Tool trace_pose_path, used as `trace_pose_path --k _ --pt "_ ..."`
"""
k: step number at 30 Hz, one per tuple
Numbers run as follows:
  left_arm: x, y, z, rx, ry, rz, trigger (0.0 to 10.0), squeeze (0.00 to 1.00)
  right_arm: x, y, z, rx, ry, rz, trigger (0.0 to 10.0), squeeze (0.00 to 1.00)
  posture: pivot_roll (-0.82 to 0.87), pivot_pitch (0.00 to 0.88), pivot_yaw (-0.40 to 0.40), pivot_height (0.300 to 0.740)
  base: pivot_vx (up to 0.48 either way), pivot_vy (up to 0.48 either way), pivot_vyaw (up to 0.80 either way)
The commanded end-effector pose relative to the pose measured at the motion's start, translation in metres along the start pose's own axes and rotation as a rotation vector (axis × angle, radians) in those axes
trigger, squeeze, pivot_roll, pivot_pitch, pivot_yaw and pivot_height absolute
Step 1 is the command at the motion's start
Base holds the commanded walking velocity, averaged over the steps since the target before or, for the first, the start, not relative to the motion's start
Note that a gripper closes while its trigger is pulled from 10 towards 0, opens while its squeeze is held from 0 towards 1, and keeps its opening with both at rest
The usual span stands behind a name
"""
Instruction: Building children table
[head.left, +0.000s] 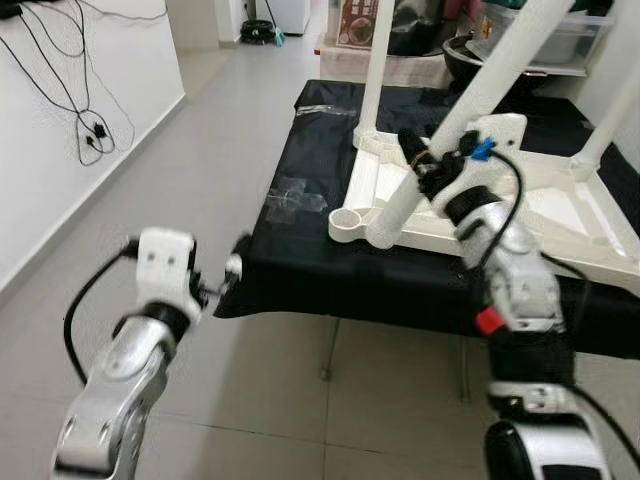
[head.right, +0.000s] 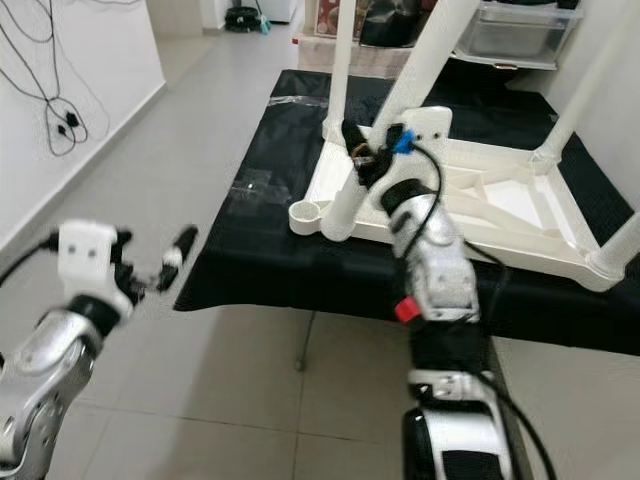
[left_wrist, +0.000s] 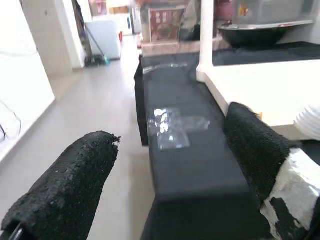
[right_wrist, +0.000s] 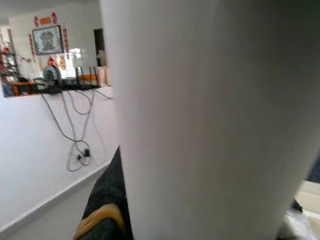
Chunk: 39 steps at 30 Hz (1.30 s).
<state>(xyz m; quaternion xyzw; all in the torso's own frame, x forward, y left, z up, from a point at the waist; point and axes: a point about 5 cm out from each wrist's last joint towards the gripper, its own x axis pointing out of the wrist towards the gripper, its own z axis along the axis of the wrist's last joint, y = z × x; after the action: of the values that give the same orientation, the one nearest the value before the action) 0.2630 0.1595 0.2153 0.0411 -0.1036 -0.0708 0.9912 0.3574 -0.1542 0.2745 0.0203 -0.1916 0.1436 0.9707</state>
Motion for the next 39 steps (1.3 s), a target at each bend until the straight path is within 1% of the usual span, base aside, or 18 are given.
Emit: trace_pose_path --k 1,5,8,10,15,16,26,27,37,39 --pt "0.001 -0.001 0.001 0.032 -0.012 0.022 10.0 0.00 0.000 -0.001 0.002 -0.005 -0.034 -0.039 10.0 0.00 0.11 0.070 -0.044 0.740 0.247 0.000 -0.77" --pt "0.002 -0.002 0.001 0.030 -0.016 0.029 10.0 0.00 0.003 0.001 0.002 0.011 -0.047 -0.046 10.0 0.00 0.11 0.072 -0.046 0.740 0.270 0.000 -0.79" --pt "0.001 -0.002 0.001 0.036 -0.018 0.038 10.0 0.00 0.008 0.007 0.007 -0.003 -0.082 -0.053 10.0 0.00 0.11 0.078 -0.051 0.740 0.294 0.000 0.00" --pt "0.001 -0.002 0.002 0.034 -0.019 0.044 10.0 0.00 0.011 0.010 0.010 0.003 -0.097 -0.052 10.0 0.00 0.11 0.081 -0.048 0.740 0.364 0.000 0.00" --pt "0.001 -0.002 0.002 0.036 -0.021 0.048 10.0 0.00 0.014 0.013 0.013 0.009 -0.106 -0.049 10.0 0.00 0.11 0.081 -0.050 0.740 0.434 0.000 0.00" --pt "0.001 -0.003 0.003 0.034 -0.021 0.057 10.0 0.00 0.019 0.018 0.019 0.016 -0.129 -0.045 10.0 0.00 0.11 0.084 -0.053 0.740 0.446 0.000 0.00" --pt "0.002 -0.006 0.002 0.033 -0.022 0.073 10.0 0.00 0.029 0.022 0.026 0.041 -0.164 -0.046 10.0 0.00 0.11 0.089 -0.056 0.740 0.444 0.000 0.00" --pt "0.002 -0.005 0.002 0.025 -0.016 0.091 10.0 0.00 0.031 0.023 0.026 0.043 -0.168 -0.039 10.0 0.00 0.11 0.091 -0.060 0.740 0.000 0.000 0.00" --pt "0.003 -0.003 0.002 0.013 -0.010 0.117 10.0 0.00 0.033 0.026 0.025 0.049 -0.161 -0.015 10.0 0.00 0.11 0.098 -0.062 0.740 0.000 0.000 0.00" --pt "0.002 -0.003 0.001 0.017 -0.006 0.128 10.0 0.00 0.035 0.029 0.024 0.050 -0.155 0.013 10.0 0.00 0.11 0.104 -0.063 0.740 0.000 0.000 0.00"
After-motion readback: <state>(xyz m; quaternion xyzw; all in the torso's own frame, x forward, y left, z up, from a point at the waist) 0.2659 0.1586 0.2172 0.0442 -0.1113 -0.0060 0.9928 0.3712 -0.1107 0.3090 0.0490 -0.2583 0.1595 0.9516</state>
